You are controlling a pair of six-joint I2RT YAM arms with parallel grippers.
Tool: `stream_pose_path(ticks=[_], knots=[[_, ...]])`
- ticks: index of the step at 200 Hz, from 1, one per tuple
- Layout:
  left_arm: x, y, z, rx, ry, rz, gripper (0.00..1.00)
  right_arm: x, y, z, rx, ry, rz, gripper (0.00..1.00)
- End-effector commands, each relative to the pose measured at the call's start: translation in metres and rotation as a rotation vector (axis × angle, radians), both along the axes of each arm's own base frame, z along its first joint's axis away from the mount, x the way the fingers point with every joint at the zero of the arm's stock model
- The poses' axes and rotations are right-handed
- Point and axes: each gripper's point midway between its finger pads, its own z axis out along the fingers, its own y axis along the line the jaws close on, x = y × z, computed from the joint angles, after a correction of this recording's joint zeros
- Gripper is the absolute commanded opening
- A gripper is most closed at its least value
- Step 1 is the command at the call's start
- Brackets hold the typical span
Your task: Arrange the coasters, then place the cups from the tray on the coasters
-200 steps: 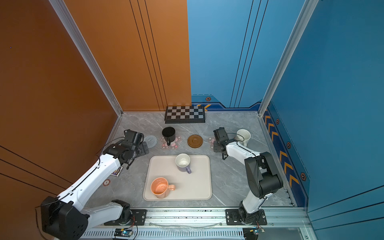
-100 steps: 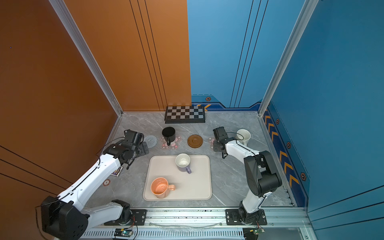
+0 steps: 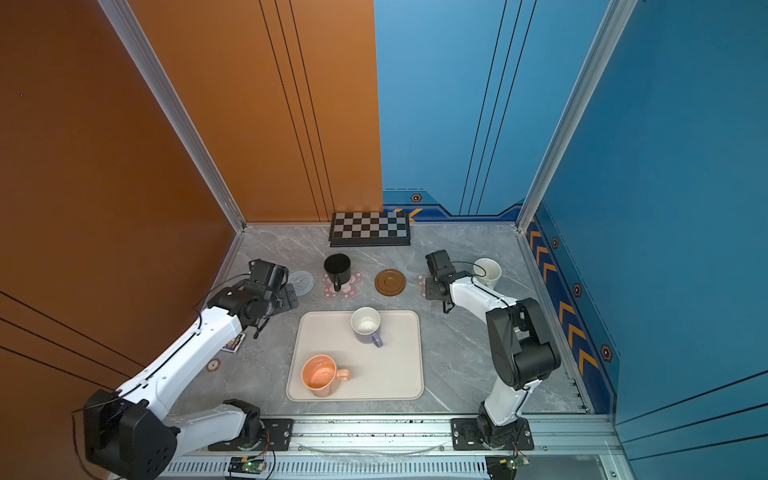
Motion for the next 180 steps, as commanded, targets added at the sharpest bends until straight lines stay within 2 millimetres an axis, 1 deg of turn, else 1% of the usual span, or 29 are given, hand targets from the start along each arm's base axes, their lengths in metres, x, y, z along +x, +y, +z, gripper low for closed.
stream_pose_path(ticks=[1,39,62,69,79,84,100,114,140,158,180], knots=[[-0.007,0.006,-0.004,0.006,0.026,0.013,0.98,0.009,0.0,0.018,0.015,-0.044,-0.023,0.0],[-0.007,0.005,-0.005,0.002,0.029,0.009,0.98,-0.002,-0.008,0.012,-0.014,-0.001,-0.051,0.0],[-0.007,0.005,-0.005,0.002,0.029,0.008,0.98,-0.002,-0.011,0.007,-0.029,0.01,-0.06,0.0],[-0.007,0.004,-0.005,0.001,0.029,0.008,0.98,-0.002,-0.011,0.005,-0.032,0.014,-0.063,0.05],[-0.007,0.004,-0.005,-0.001,0.032,0.005,0.98,-0.001,-0.012,0.003,-0.031,0.02,-0.07,0.17],[-0.007,0.004,-0.005,-0.001,0.03,0.004,0.98,-0.001,-0.011,0.002,-0.029,0.021,-0.073,0.21],[-0.008,0.004,-0.004,-0.003,0.027,0.005,0.98,-0.001,-0.01,0.0,-0.018,0.025,-0.078,0.27],[-0.008,0.005,-0.004,-0.003,0.026,0.005,0.98,0.0,-0.008,0.001,-0.008,0.025,-0.079,0.3],[-0.008,0.004,-0.004,-0.007,0.023,0.008,0.98,0.004,-0.004,0.009,0.01,0.008,-0.07,0.42],[-0.007,0.003,-0.002,-0.015,0.018,0.006,0.98,0.006,-0.005,0.019,0.01,-0.006,-0.067,0.45],[-0.006,0.002,0.004,-0.023,0.003,0.001,0.98,0.008,-0.006,0.041,0.009,-0.039,-0.062,0.46]])
